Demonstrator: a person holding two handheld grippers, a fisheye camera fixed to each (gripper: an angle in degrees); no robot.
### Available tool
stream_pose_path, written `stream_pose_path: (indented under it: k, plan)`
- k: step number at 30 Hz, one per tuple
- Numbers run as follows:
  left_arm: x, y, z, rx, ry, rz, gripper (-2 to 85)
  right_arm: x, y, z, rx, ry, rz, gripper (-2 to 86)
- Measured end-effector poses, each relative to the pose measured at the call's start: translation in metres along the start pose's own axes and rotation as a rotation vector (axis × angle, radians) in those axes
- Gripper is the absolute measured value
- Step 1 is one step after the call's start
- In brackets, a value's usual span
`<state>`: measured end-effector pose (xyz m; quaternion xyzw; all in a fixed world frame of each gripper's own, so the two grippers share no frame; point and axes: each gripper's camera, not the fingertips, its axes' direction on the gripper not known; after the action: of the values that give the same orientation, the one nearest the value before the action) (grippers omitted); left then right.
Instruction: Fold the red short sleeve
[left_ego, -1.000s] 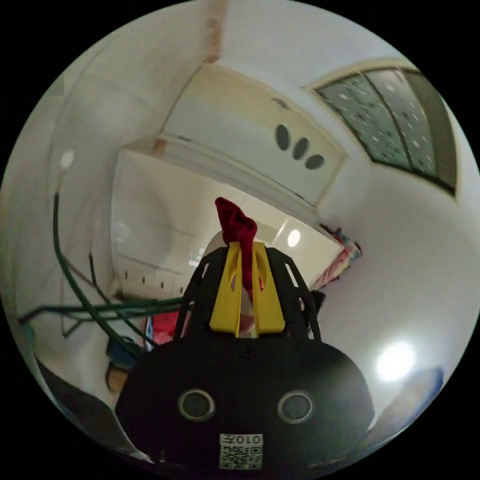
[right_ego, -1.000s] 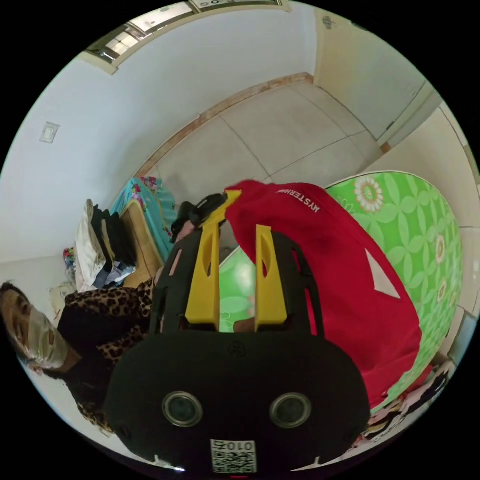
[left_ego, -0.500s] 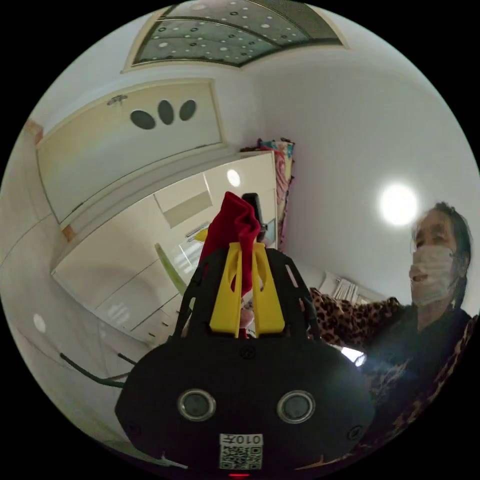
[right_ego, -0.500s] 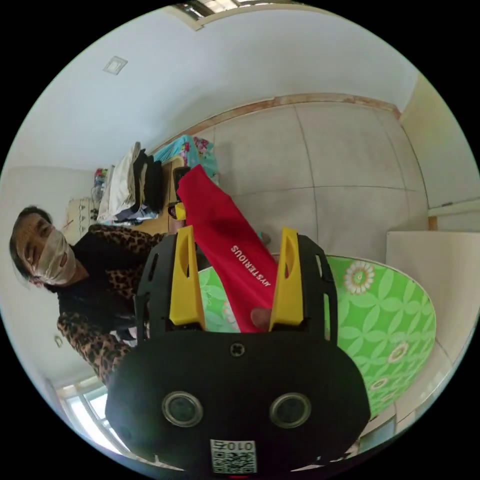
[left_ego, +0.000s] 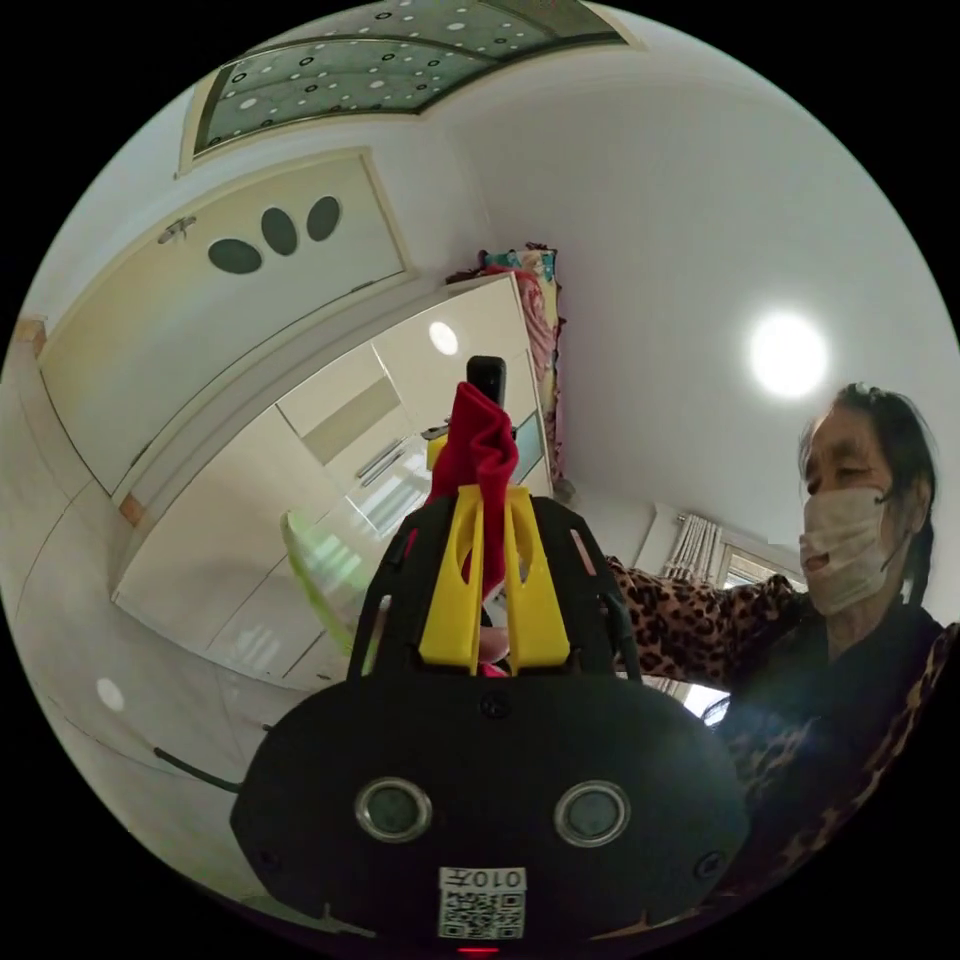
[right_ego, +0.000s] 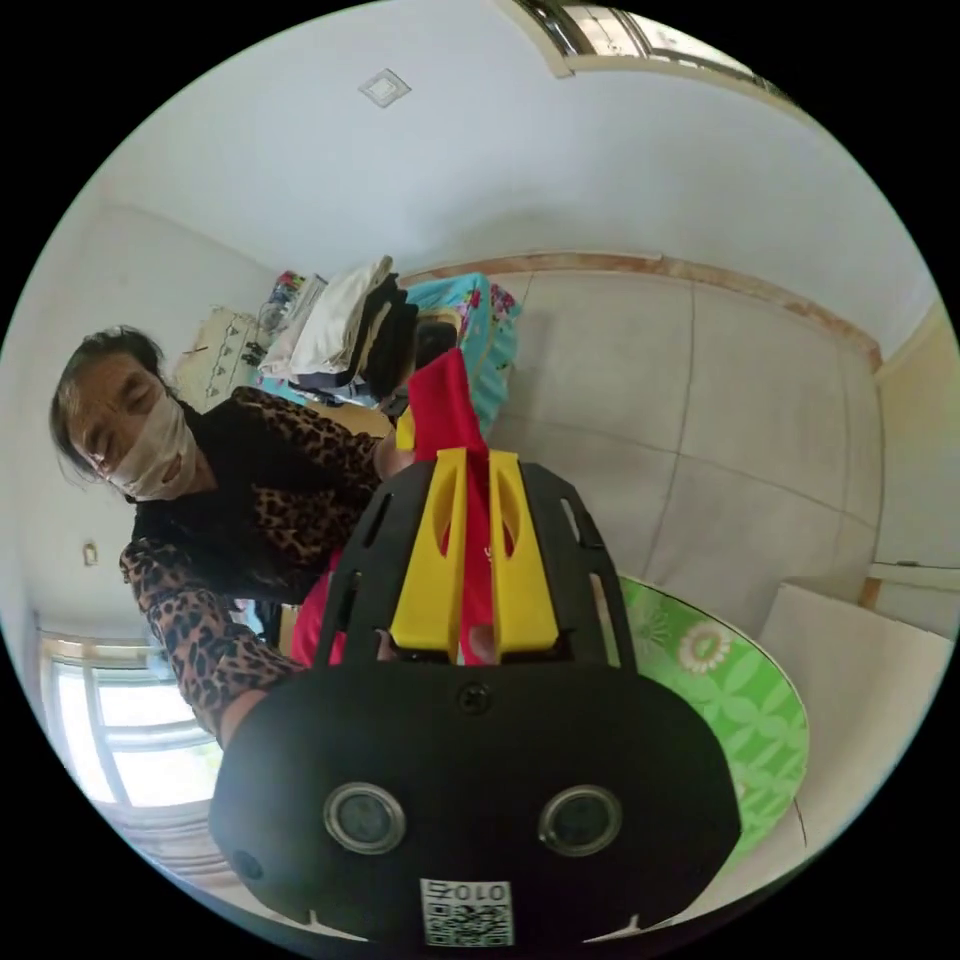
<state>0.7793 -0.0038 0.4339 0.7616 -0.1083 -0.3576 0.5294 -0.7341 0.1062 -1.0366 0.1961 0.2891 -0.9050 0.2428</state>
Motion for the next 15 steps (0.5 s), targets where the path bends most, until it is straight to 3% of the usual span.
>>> stream_pose_path:
  k: [8,15]
  plan:
    - [0.116,-0.084,0.187,-0.204,0.024,0.217,2.0,-0.162,0.133,-0.014,0.187,0.309,0.081,3.8]
    - [0.196,-0.08,0.322,-0.303,0.039,0.28,1.8,-0.302,0.279,0.074,0.395,0.502,0.212,3.7]
